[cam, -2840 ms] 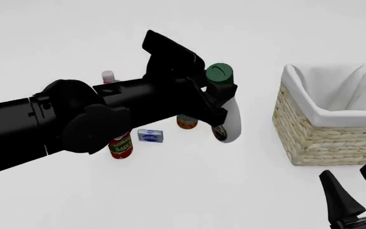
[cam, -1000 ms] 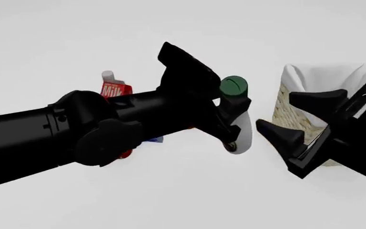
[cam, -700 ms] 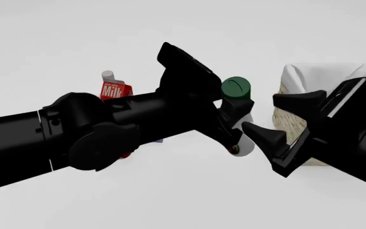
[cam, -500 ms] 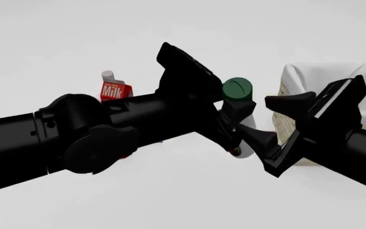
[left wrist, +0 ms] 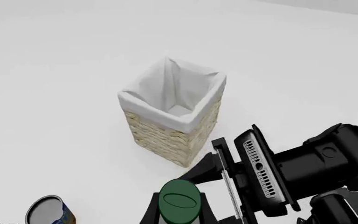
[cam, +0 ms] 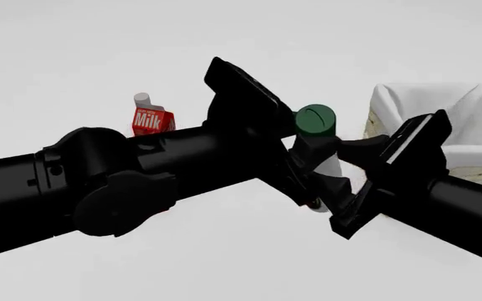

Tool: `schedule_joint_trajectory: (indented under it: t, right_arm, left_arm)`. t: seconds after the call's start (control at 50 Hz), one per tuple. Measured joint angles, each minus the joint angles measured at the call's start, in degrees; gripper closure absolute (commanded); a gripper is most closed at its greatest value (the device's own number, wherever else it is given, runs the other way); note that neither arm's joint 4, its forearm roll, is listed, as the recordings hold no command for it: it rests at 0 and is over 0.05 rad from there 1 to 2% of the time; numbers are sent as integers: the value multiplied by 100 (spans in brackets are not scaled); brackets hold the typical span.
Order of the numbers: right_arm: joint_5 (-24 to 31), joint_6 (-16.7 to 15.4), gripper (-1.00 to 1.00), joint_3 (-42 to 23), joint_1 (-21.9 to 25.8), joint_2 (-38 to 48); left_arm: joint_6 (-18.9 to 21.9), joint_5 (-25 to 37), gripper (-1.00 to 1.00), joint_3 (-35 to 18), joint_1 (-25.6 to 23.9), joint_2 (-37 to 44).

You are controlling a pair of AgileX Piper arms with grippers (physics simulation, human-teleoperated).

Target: Pick the salad dressing and place it in the basket.

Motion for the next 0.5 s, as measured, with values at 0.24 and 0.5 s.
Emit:
schedule_joint_trajectory:
  t: [0.24, 0.5]
  right_arm:
    - [-63, -141, 100, 58, 82, -6]
    - [-56, -175, 100, 90, 167, -41]
  left_arm:
    - [1, -6, 100, 48, 11, -28]
    - [55, -73, -100, 101, -15, -101]
